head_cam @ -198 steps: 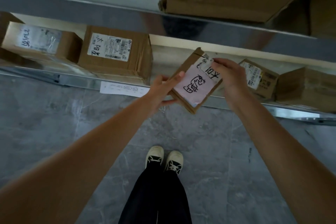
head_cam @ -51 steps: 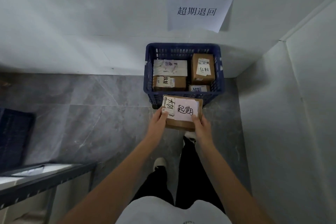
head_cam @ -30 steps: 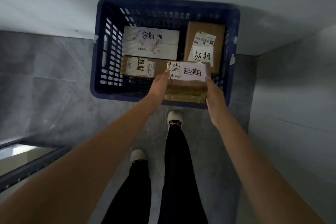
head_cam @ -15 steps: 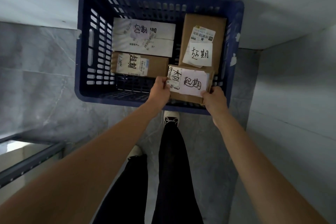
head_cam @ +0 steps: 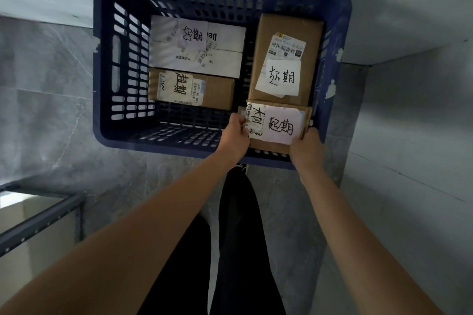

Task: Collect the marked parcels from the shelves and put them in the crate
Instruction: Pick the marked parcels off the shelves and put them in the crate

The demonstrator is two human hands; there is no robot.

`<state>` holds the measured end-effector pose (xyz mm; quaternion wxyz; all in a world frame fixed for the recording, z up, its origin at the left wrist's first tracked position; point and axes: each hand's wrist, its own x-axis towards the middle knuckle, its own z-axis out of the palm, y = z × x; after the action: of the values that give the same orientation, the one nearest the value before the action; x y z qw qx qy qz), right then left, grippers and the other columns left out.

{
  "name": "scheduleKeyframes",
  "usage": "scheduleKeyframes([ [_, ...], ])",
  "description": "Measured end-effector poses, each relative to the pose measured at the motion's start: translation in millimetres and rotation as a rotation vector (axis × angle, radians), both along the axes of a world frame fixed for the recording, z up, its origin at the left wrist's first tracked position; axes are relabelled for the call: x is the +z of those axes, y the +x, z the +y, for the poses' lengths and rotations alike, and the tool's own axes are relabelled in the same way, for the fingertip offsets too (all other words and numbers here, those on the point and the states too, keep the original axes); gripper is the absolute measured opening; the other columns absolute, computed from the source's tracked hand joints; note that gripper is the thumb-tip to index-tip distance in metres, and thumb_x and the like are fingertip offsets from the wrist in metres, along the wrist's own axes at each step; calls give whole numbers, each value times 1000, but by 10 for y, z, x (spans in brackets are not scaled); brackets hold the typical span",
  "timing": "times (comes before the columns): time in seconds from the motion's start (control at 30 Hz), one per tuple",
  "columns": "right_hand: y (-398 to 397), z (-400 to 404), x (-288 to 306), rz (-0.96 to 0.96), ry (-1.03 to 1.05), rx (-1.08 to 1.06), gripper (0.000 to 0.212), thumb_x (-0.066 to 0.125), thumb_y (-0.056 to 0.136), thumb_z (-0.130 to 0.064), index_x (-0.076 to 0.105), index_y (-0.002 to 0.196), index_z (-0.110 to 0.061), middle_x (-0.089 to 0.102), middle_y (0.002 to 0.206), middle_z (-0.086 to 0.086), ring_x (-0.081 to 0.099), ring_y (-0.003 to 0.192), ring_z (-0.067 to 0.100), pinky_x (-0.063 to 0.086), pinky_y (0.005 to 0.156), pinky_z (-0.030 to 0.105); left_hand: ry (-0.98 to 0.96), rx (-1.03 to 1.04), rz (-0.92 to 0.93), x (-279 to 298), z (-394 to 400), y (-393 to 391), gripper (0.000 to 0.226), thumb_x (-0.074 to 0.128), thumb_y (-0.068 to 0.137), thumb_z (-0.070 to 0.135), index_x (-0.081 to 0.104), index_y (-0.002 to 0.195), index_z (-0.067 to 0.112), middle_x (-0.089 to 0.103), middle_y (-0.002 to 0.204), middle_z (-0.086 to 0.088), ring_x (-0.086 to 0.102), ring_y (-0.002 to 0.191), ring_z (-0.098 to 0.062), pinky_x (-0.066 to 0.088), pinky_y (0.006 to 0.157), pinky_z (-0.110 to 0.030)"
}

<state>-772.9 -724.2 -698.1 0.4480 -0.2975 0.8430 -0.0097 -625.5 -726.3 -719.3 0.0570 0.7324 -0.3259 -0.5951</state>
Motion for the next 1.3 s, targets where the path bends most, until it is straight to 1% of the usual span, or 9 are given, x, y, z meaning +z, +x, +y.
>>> scheduleKeyframes([
  [0.23,51,-162,-194,7,133,9,35,40,97,-2,44,132,2,55,132,20,55,118,35,46,82,30,112,-97,-30,-78,-183,-50,20,37,97,2,35,116,9,46,89,-3,41,61,-10,32,46,-23],
  [0.5,82,-128,-276,45,161,45,38,41,99,-2,37,136,3,53,134,21,54,120,34,42,75,27,137,-91,-33,-99,-161,-16,25,37,99,3,36,123,8,52,100,-11,46,65,-12,37,50,-26],
  [0.57,97,-108,-232,46,173,62,39,40,98,-2,34,137,2,52,135,21,54,120,35,43,76,28,143,-94,-31,-65,-163,-1,31,38,98,3,35,129,7,56,112,-14,51,73,-16,37,52,-25],
  [0.63,107,-117,-134,47,164,81,41,39,98,-4,30,138,3,51,135,21,54,119,35,44,77,30,127,-78,-37,6,-156,4,40,40,98,3,32,137,8,53,128,-16,57,96,-26,41,62,-28],
  [0.77,81,-106,182,60,43,215,36,37,102,-15,35,134,1,53,129,17,55,114,33,46,78,33,0,-48,-51,286,-106,46,52,46,96,7,26,144,9,35,145,-13,49,118,-31,48,86,-40],
  [0.9,160,-79,586,124,-222,464,40,36,102,-27,43,133,-2,49,134,19,47,125,34,43,102,46,-206,-146,-130,691,-16,196,59,45,97,17,19,150,7,16,158,-9,15,145,-25,23,117,-40],
  [0.97,269,-106,857,219,-300,626,50,34,103,-29,33,145,-3,32,152,19,25,143,34,24,117,47,-303,-193,-198,937,28,326,61,44,98,21,18,151,7,12,159,-9,6,148,-24,14,120,-40],
  [1.07,509,-121,1279,307,-386,772,58,31,104,-34,19,153,-5,14,161,13,5,150,29,3,120,46,-442,-272,-326,1371,162,631,62,40,99,27,13,152,10,7,161,-8,-1,149,-22,5,122,-39],
  [1.3,1466,226,2234,278,-599,1090,63,28,103,-40,10,155,-7,5,163,8,-2,150,22,-2,120,47,-656,-245,-643,2498,975,1903,65,32,101,34,1,154,14,-1,162,-3,-9,148,-20,-5,121,-36],
])
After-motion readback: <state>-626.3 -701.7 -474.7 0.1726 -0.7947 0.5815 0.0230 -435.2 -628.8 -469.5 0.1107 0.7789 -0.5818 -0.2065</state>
